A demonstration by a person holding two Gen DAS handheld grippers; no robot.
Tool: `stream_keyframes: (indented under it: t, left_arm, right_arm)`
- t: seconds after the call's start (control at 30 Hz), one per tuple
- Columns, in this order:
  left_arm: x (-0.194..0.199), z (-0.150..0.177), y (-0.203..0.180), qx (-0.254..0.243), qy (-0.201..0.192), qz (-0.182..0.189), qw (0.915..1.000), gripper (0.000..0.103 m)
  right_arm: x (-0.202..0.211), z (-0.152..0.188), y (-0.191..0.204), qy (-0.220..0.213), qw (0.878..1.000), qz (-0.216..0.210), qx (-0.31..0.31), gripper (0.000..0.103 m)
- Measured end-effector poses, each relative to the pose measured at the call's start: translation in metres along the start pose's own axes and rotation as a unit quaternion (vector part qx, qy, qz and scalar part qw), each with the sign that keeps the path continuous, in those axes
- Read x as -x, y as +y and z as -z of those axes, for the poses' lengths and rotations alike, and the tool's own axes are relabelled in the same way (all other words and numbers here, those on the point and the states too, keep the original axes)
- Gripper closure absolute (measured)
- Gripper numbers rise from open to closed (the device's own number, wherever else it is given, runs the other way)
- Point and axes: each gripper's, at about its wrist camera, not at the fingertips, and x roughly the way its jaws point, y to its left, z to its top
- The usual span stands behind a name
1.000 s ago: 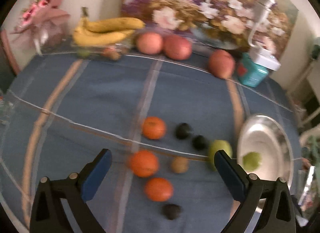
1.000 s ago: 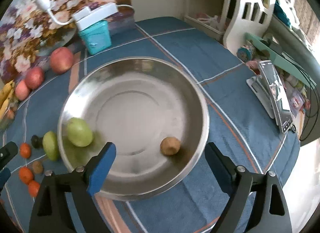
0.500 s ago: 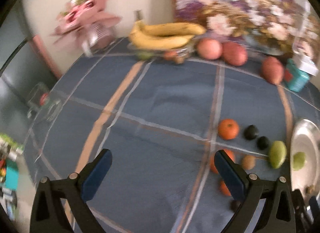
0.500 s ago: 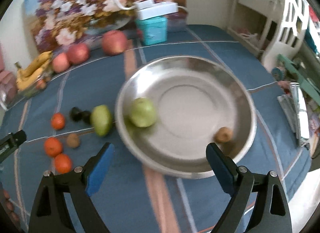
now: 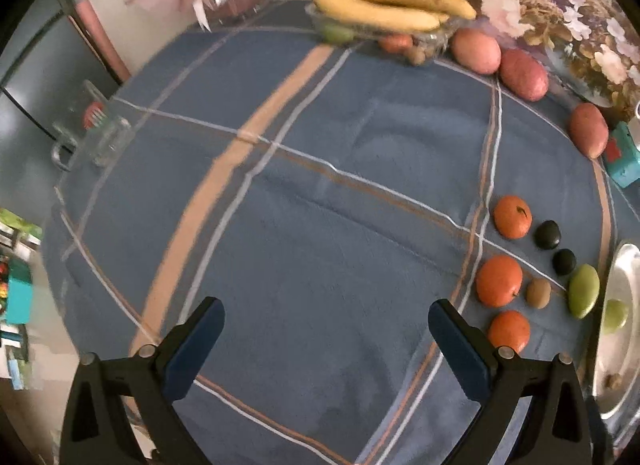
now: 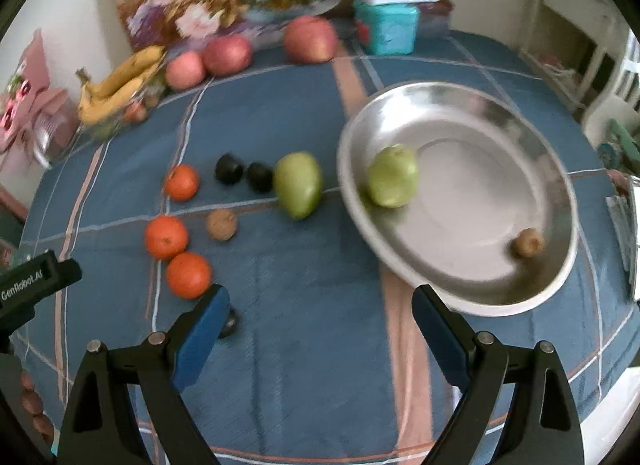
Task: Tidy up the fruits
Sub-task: 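Move both open tools back toward the fruit row, then grasp a dark round fruit with the right tool while the left tool grasps a tangerine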
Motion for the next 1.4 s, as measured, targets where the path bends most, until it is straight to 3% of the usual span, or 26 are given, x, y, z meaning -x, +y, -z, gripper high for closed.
stream_keyframes:
  t: [0.1, 0.27, 0.7, 0.93, 1.03, 1.2, 1.4]
  left_arm:
    - [-0.009, 0.001, -0.004, -0.006, 0.018, 0.022, 0.9996, 0.0]
    - [-0.014, 0.008, -0.017, -0.043, 0.006, 0.007, 0.999, 0.0]
    - [-0.019, 0.005, -0.017, -0.037, 0.008, 0.016, 0.9992, 0.0]
    - [-0.015, 0.0, -0.021, -0.045, 0.007, 0.04, 0.9982, 0.0]
    - [-0.009, 0.0, -0.028, -0.055, 0.004, 0.057, 0.9968, 0.0]
    - [-0.004, 0.0, -0.044, -0.085, 0.022, 0.122, 0.9886, 0.0]
    - [0.0, -0.001, -0.066, -0.112, 0.024, 0.167, 0.9792, 0.001]
  right_arm:
    - [-0.01, 0.004, 0.009, 0.023, 0.999, 0.005, 0.023, 0.01]
    - [-0.023, 0.007, 0.025, 0.042, 0.997, 0.008, 0.065, 0.01]
    - [-0.043, 0.008, 0.028, 0.077, 0.996, -0.038, 0.035, 0.01]
    - [-0.045, 0.005, 0.042, 0.07, 0.995, -0.045, 0.054, 0.01]
    - [-0.044, 0.006, 0.051, 0.066, 0.995, -0.036, 0.069, 0.012]
    - [-0.043, 0.006, 0.058, 0.063, 0.995, -0.04, 0.072, 0.015]
    - [-0.041, 0.004, 0.038, 0.067, 0.996, -0.05, 0.045, 0.015]
